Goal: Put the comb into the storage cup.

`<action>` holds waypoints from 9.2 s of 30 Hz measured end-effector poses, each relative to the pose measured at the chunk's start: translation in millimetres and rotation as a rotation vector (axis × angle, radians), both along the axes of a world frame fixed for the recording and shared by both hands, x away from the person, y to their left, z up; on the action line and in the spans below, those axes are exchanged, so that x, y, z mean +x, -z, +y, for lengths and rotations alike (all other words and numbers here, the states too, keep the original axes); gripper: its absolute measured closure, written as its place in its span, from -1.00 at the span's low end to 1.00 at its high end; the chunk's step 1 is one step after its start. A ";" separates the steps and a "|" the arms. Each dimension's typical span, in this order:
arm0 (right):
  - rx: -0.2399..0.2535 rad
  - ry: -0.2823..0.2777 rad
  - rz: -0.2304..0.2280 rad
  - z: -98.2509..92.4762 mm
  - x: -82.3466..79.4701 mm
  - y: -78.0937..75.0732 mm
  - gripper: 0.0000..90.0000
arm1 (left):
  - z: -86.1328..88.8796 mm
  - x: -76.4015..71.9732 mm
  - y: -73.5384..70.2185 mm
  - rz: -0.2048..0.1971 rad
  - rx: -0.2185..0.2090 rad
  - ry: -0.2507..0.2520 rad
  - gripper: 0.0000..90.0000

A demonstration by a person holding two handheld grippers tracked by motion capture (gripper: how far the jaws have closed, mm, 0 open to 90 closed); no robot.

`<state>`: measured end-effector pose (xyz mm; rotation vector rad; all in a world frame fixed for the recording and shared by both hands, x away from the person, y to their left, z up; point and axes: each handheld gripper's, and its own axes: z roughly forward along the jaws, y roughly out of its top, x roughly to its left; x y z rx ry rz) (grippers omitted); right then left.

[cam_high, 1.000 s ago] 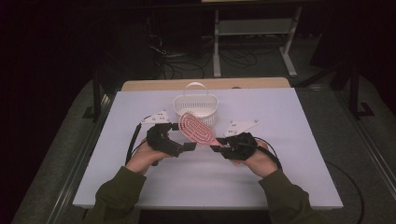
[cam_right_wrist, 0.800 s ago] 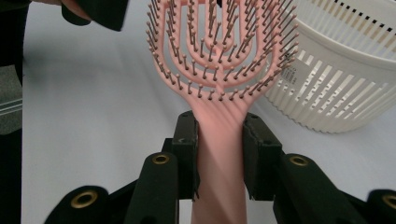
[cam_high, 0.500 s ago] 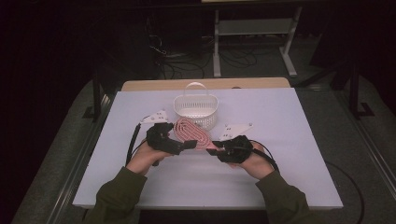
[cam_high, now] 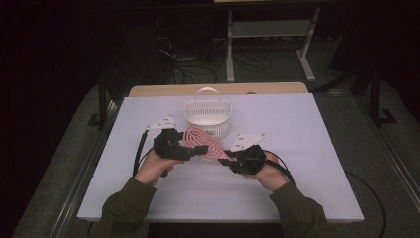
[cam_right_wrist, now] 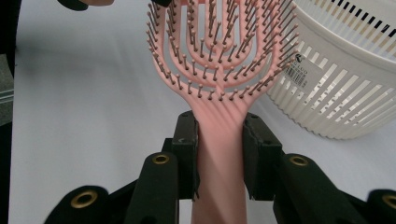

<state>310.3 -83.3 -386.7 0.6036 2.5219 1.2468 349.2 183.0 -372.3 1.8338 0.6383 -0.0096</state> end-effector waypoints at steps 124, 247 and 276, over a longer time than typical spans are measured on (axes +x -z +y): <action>0.083 0.334 0.140 -88.4 -19.0 44.7 -1.00 | 38.2 2.6 -16.5 0.050 -0.132 -0.050 0.45; 0.029 0.305 0.139 -99.0 -25.6 56.9 -1.00 | 24.3 109.2 -0.4 0.059 -0.100 -0.293 0.44; 0.033 0.311 0.134 -99.7 -25.4 56.3 -1.00 | 32.2 114.0 10.4 0.072 -0.091 -0.337 0.34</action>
